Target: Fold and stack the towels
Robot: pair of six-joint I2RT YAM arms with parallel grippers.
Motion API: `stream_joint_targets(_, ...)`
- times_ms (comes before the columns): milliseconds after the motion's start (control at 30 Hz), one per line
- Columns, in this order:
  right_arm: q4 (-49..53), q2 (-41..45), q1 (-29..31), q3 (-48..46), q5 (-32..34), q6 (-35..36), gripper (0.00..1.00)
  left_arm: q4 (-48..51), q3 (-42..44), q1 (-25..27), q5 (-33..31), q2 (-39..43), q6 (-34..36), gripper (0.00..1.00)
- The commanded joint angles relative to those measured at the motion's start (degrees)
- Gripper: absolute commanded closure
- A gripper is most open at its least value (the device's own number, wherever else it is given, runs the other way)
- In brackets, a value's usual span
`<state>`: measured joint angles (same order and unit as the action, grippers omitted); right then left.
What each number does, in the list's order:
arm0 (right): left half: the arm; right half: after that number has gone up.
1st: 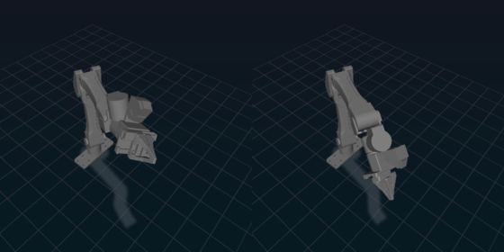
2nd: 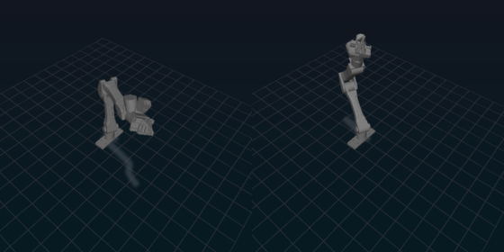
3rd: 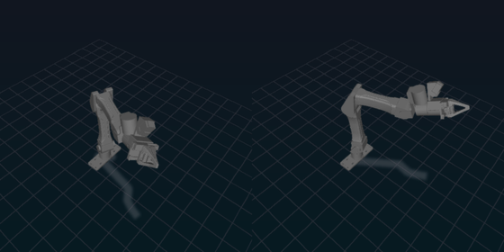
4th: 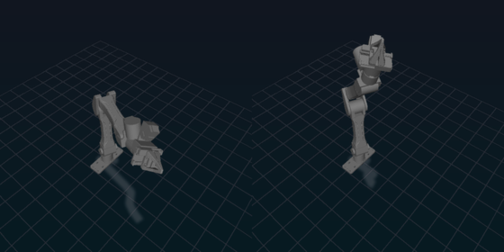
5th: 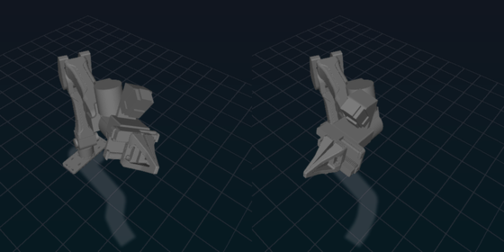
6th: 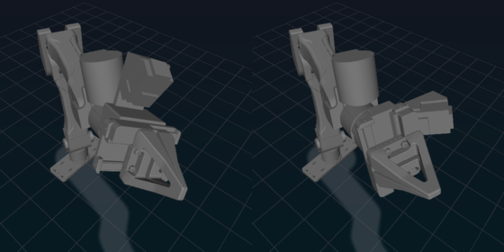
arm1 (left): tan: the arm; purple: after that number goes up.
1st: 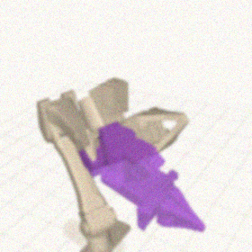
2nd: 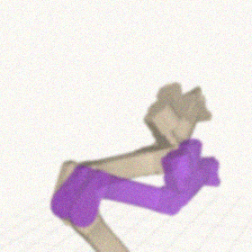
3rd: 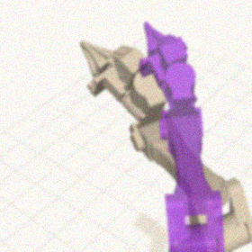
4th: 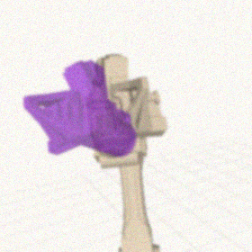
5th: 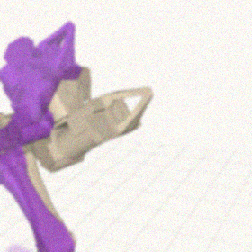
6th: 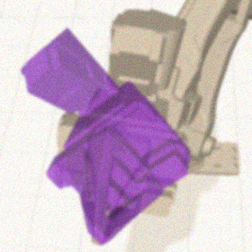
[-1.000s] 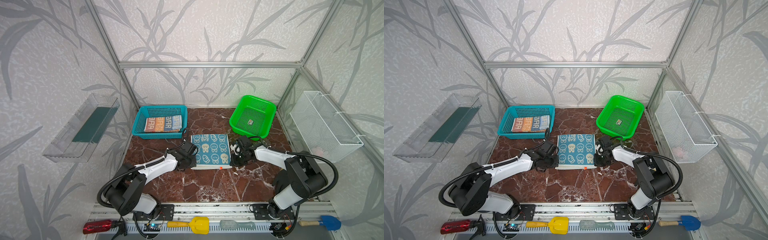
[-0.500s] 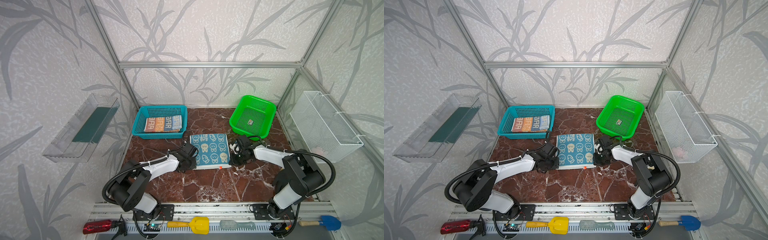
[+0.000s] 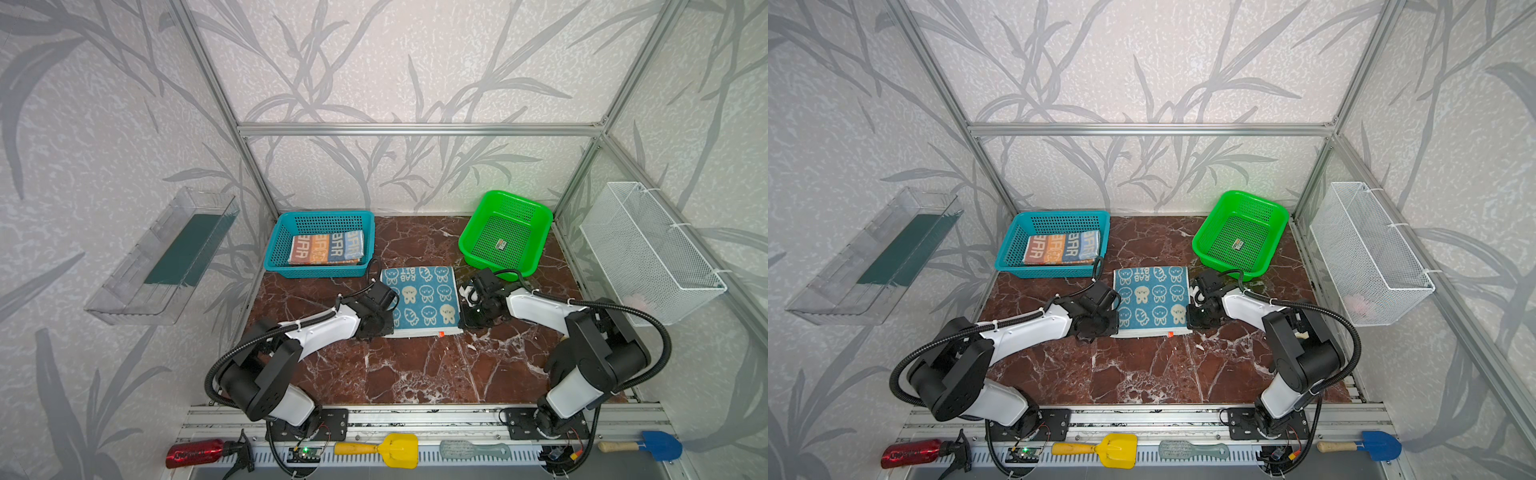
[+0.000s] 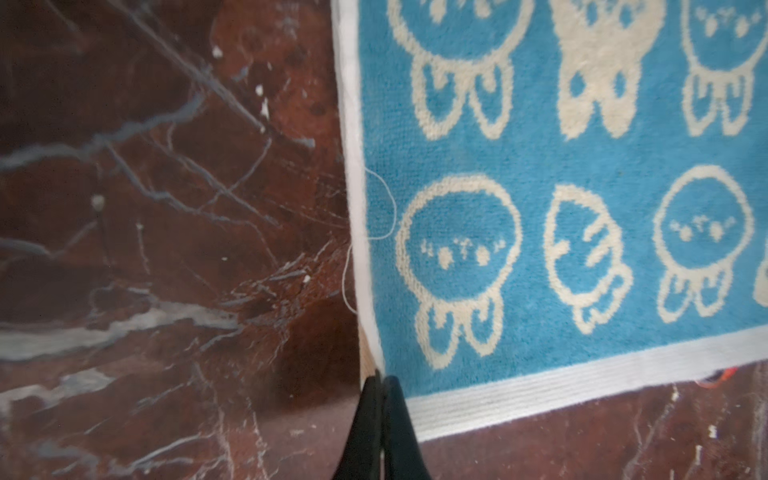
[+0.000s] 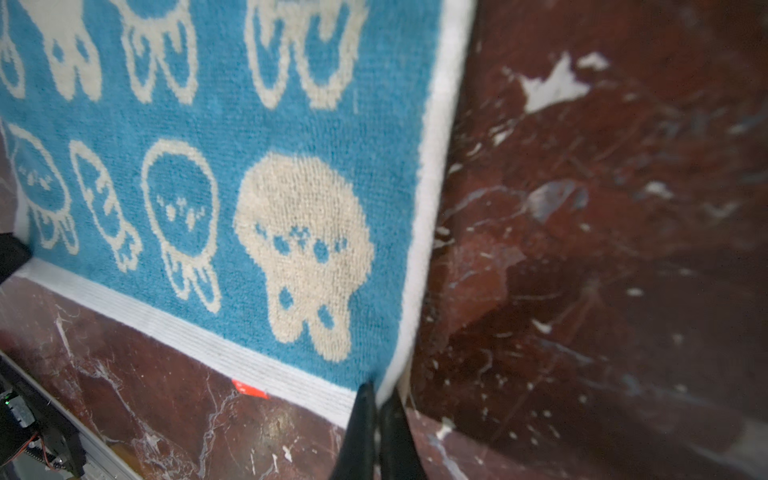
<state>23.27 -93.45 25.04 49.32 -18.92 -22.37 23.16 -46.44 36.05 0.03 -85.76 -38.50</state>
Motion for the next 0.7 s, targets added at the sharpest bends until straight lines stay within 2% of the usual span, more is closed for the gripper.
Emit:
stream_joint_targets(0,4.51,4.83,-0.09,3.03,2.54,1.08,0.97,5.65,-4.61,0.08,-4.78,3.94,2.25,1.00)
stream_joint_targets(200,6.26,9.17,-0.03,1.97,1.84,0.96,0.97,2.67,-0.31,0.21,-1.63,7.30,0.02,1.00)
stream_joint_targets(433,1.01,4.25,0.10,-2.32,0.09,-0.25,0.97,-3.41,5.37,0.37,0.97,3.67,-2.33,1.00)
stream_joint_targets(667,-1.06,-0.33,0.07,-3.08,1.05,-0.09,0.97,-5.31,6.18,0.34,1.71,1.00,-2.37,1.00)
